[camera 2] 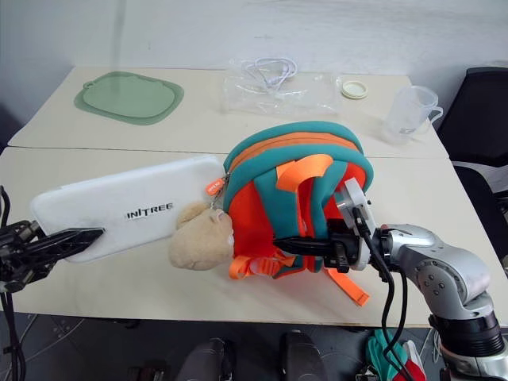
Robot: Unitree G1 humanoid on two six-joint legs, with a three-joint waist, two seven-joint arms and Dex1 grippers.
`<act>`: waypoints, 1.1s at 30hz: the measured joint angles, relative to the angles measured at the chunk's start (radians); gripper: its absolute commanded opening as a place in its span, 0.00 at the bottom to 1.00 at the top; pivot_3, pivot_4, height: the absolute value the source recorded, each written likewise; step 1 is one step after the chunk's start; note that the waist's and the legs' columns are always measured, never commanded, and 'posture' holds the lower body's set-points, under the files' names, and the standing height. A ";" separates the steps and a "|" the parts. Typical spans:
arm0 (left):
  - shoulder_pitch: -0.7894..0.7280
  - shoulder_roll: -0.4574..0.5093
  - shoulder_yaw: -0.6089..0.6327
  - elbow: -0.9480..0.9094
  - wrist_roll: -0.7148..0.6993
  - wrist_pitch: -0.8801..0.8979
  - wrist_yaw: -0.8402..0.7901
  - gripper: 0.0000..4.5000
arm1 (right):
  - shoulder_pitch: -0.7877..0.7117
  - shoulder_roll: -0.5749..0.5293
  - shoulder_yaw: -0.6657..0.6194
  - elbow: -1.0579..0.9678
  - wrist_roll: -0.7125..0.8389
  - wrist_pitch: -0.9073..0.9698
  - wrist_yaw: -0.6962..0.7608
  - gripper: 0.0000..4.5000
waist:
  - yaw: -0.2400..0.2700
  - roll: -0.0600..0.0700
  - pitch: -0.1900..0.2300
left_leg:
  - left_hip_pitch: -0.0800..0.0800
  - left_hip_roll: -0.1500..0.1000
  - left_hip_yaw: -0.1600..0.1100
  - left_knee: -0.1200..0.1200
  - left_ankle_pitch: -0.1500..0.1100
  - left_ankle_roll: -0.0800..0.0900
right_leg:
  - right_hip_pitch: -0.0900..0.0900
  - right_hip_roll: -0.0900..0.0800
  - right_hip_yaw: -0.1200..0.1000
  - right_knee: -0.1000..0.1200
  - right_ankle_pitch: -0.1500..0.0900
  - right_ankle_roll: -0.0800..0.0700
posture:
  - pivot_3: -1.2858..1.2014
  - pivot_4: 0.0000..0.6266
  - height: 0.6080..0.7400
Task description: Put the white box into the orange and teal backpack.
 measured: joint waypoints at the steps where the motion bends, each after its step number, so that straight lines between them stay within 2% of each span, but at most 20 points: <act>1: 0.003 0.008 -0.019 0.000 0.035 -0.027 -0.022 0.29 | 0.000 0.000 0.000 0.001 -0.004 0.000 0.000 0.01 | 0.000 0.000 0.000 | 0.000 0.000 0.000 0.000 0.000 0.000 | 0.000 0.000 0.000 0.000 0.000 0.000 | 0.52 0.24 1.00; 5: -0.068 0.020 -0.135 0.007 0.184 -0.162 -0.080 0.29 | -0.012 0.001 0.014 0.016 -0.015 -0.001 0.010 0.01 | 0.005 0.000 0.000 | 0.000 0.000 0.000 0.000 -0.001 0.001 | 0.000 0.000 0.000 -0.001 0.000 0.000 | 0.52 0.24 1.00; 10: -0.244 0.044 -0.270 0.014 0.275 -0.240 -0.107 0.29 | -0.027 0.001 0.035 0.033 -0.024 -0.002 0.023 0.01 | 0.004 0.000 0.000 | -0.001 0.000 0.000 -0.001 -0.001 0.001 | 0.001 0.000 -0.001 -0.003 0.000 0.000 | 0.52 0.24 1.00; 16: -0.490 0.067 -0.447 0.025 0.323 -0.196 -0.083 0.29 | -0.035 0.000 0.037 0.047 -0.031 -0.001 0.042 0.01 | 0.003 0.000 0.000 | -0.003 0.000 0.001 0.000 0.000 -0.001 | 0.001 0.001 -0.001 -0.005 0.001 0.002 | 0.52 0.24 1.00; 19: -0.640 0.067 -0.549 0.043 0.335 -0.106 -0.024 0.29 | -0.038 -0.001 0.037 0.058 -0.033 -0.001 0.047 0.01 | 0.004 0.000 0.000 | -0.003 0.000 0.001 0.002 0.000 0.000 | 0.001 0.002 0.000 -0.005 0.002 0.003 | 0.52 0.24 1.00; 22: -0.715 0.068 -0.593 0.045 0.338 -0.046 0.000 0.29 | -0.039 -0.001 0.038 0.058 -0.036 -0.001 0.050 0.01 | 0.004 0.000 0.000 | -0.003 0.000 0.001 0.003 0.001 0.000 | 0.001 0.003 0.000 -0.005 0.002 0.004 | 0.52 0.24 1.00; 27: -0.713 0.088 -0.597 0.045 0.337 -0.016 -0.030 0.29 | -0.031 0.000 0.038 0.054 -0.036 -0.001 0.049 0.01 | 0.004 0.000 0.000 | -0.003 0.000 0.001 0.004 0.001 0.000 | 0.001 0.003 0.000 -0.004 0.003 0.004 | 0.52 0.24 1.00; 33: -0.562 0.112 -0.491 0.094 0.238 0.070 -0.139 0.29 | 0.004 0.005 0.037 0.024 -0.028 -0.003 0.046 0.01 | 0.002 0.000 0.000 | -0.003 0.001 0.001 0.003 0.002 -0.002 | 0.001 0.004 0.001 -0.004 0.002 0.004 | 0.52 0.24 1.00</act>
